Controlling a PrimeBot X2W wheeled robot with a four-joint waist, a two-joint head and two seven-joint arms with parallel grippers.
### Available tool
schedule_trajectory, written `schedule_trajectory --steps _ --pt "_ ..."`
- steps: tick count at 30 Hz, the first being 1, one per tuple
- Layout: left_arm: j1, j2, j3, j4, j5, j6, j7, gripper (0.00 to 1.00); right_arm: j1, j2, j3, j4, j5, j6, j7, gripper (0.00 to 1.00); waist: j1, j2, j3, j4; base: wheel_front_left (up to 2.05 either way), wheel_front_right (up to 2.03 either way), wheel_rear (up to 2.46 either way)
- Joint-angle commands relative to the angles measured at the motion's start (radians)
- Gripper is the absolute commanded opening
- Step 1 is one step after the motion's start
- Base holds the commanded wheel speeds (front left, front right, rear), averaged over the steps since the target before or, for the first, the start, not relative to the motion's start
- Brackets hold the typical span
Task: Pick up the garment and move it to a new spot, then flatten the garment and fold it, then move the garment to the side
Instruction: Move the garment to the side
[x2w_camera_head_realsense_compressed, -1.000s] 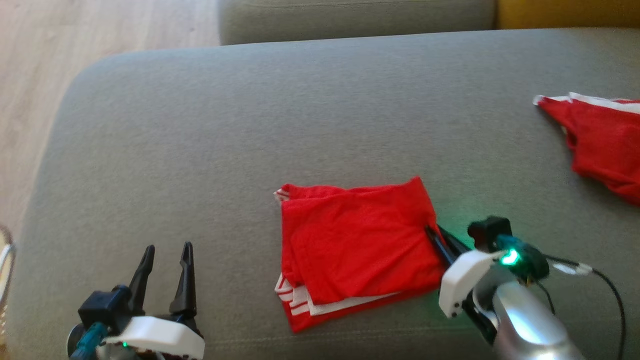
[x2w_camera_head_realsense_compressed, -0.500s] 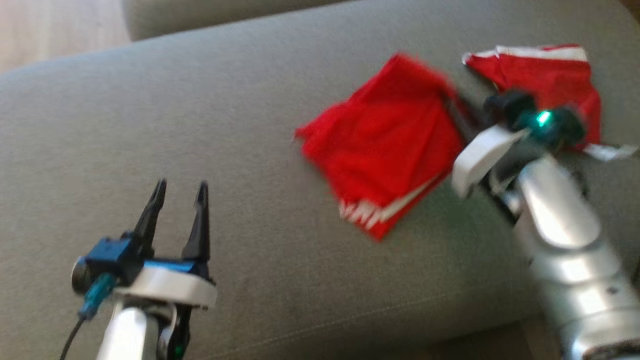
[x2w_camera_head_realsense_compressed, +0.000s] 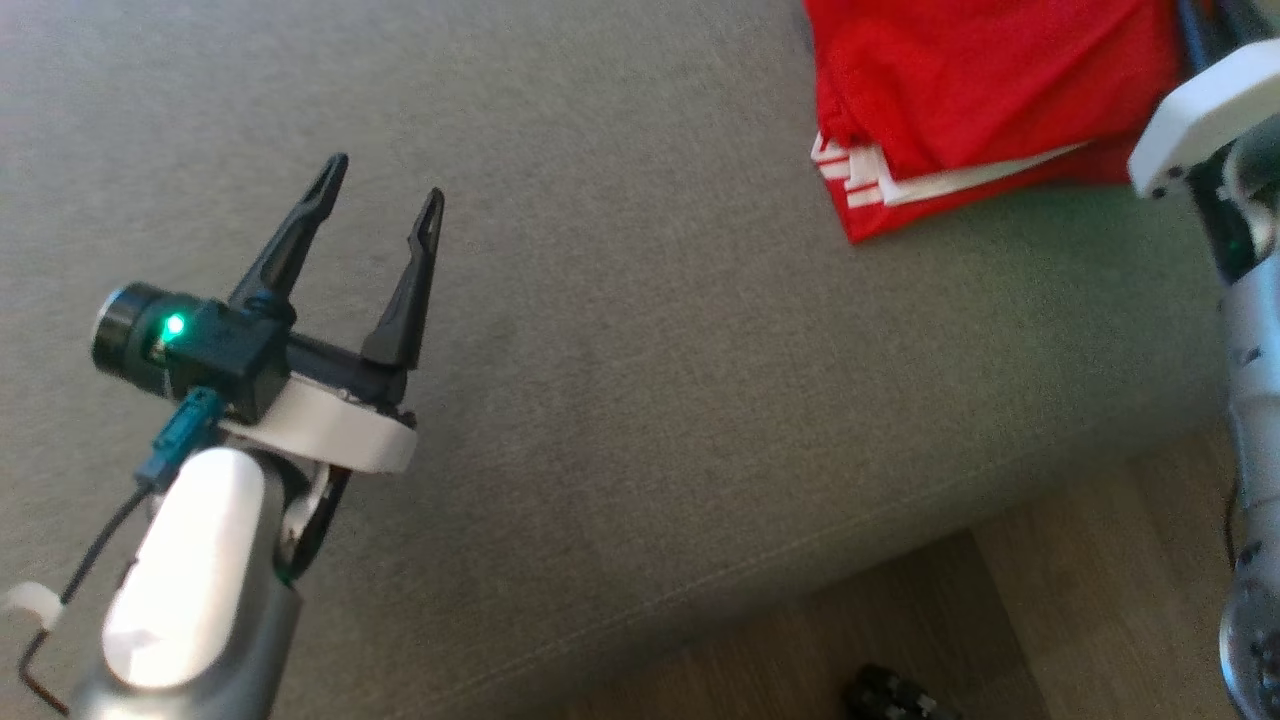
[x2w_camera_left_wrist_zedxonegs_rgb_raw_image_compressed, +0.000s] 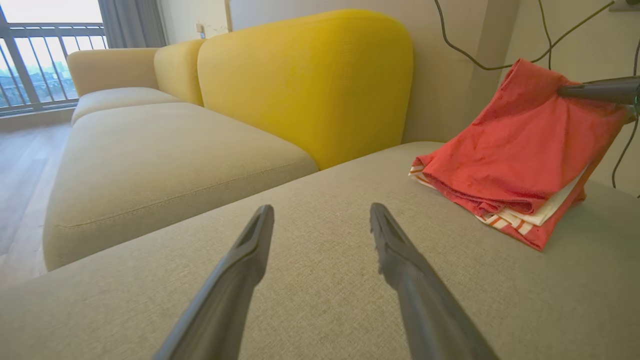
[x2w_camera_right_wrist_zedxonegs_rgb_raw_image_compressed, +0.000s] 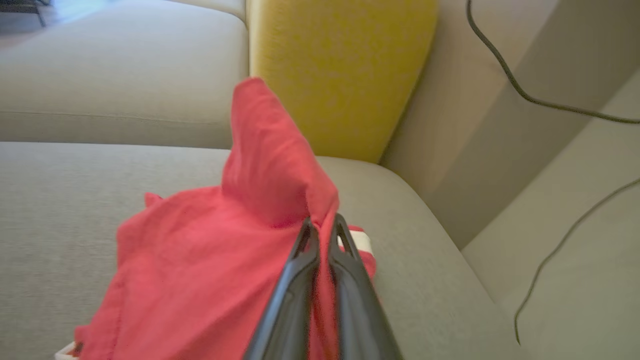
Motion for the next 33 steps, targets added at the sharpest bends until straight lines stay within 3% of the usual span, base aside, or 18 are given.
schedule_trajectory --steps 1,6,12,13,14,23,27,33 --pt "-0.046 0.041 0.017 -0.028 -0.009 -0.006 -0.003 1.0 -0.053 -0.008 -0.028 -0.013 -0.021 0.0 -0.02 0.0 -0.0002 0.0 0.056 -0.044 0.0 0.0 0.0" --pt "-0.087 0.087 -0.024 -0.031 -0.02 -0.006 0.012 1.0 -0.099 0.002 -0.131 0.05 -0.076 0.0 -0.061 0.0 -0.0002 0.0 0.093 -0.058 0.0 0.0 0.0" --pt "-0.096 0.101 -0.032 -0.036 -0.035 -0.006 0.026 1.0 -0.127 0.035 -0.253 0.097 -0.171 0.0 -0.097 0.0 -0.0002 0.0 0.111 -0.071 0.0 0.0 0.0" --pt "-0.095 0.102 -0.033 -0.037 -0.036 -0.006 0.027 1.0 -0.128 0.042 -0.268 0.101 -0.187 0.0 -0.103 0.41 -0.0002 0.0 0.112 -0.071 0.0 0.0 0.0" --pt "-0.094 0.102 -0.035 -0.038 -0.037 -0.006 0.029 1.0 -0.129 0.048 -0.281 0.106 -0.202 0.0 -0.108 1.0 -0.0002 0.0 0.111 -0.072 0.0 0.0 0.0" --pt "-0.059 0.068 -0.027 -0.01 -0.068 0.021 0.008 1.0 -0.11 0.107 -0.338 0.096 -0.236 0.0 -0.165 1.0 -0.0002 0.0 0.042 -0.05 0.0 0.0 0.0" --pt "-0.023 0.033 -0.006 0.015 -0.093 0.043 -0.002 1.0 -0.057 0.149 -0.27 0.077 -0.186 0.0 -0.176 1.0 -0.0002 0.0 -0.033 -0.024 0.0 0.0 0.0" --pt "0.045 -0.018 0.048 0.006 -0.116 0.068 -0.005 1.0 0.062 0.17 -0.091 -0.013 -0.115 0.0 -0.179 1.0 -0.0002 0.0 -0.131 0.02 0.0 0.0 0.0"
